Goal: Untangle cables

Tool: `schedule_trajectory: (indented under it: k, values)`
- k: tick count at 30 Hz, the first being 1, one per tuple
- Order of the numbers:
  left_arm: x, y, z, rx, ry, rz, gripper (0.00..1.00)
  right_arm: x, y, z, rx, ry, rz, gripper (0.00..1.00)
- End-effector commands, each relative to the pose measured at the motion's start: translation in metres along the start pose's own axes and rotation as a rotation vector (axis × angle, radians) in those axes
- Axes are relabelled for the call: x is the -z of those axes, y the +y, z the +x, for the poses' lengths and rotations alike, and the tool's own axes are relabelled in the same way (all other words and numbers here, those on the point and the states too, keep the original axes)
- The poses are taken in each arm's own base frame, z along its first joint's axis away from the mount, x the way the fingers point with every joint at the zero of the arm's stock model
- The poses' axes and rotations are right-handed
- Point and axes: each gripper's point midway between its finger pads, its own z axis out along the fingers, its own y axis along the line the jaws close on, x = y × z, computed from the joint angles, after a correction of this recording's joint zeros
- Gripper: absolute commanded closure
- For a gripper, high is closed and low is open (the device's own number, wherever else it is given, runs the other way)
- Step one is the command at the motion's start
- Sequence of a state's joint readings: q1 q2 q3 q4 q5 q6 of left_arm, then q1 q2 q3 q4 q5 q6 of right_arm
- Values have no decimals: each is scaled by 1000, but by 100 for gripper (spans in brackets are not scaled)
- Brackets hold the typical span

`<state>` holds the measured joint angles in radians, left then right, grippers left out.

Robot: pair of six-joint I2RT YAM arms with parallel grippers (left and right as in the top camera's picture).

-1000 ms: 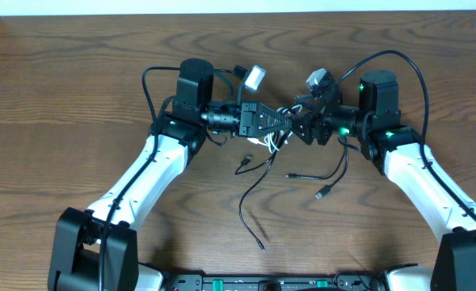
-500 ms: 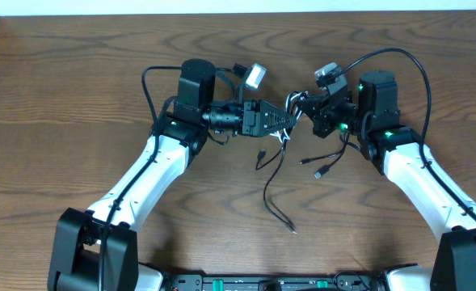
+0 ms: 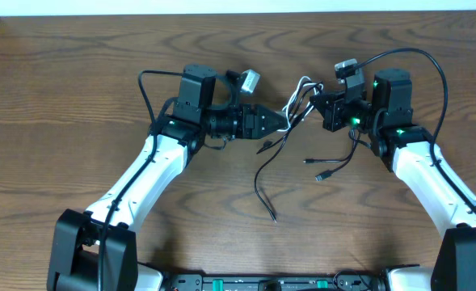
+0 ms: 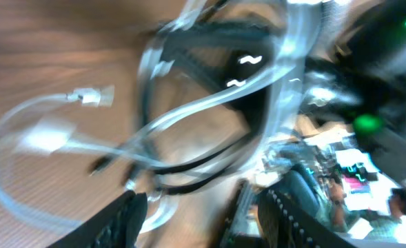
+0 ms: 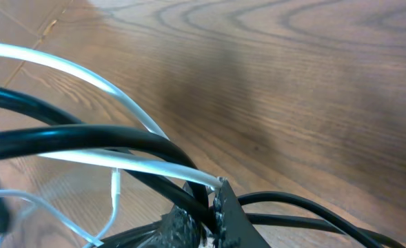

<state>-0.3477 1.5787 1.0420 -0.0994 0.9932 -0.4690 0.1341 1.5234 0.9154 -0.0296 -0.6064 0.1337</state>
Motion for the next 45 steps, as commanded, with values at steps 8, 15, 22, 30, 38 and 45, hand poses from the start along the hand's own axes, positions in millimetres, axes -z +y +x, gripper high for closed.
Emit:
schedule_trajectory:
  k: [8, 15, 22, 30, 38, 45]
  values:
    - [12, 38, -17, -34, -110, -247, 53, 1, 8, -1, -22, 3, -53, 99]
    - [52, 40, -35, -81, -243, -471, 55, 1, 6, 0, -25, 5, -43, 99]
    - [56, -26, -29, -207, -277, -356, 63, 0, 4, 0, -25, 5, -29, 99]
    - [17, -40, -8, -334, -193, -342, 66, 0, 5, 0, -26, 6, -30, 99]
    - [6, -45, -31, -379, -266, -303, 67, 0, 4, 1, -27, 8, -29, 99]
    - [7, -52, -38, -402, -295, -286, 73, 0, 4, 1, -27, 8, -29, 99]
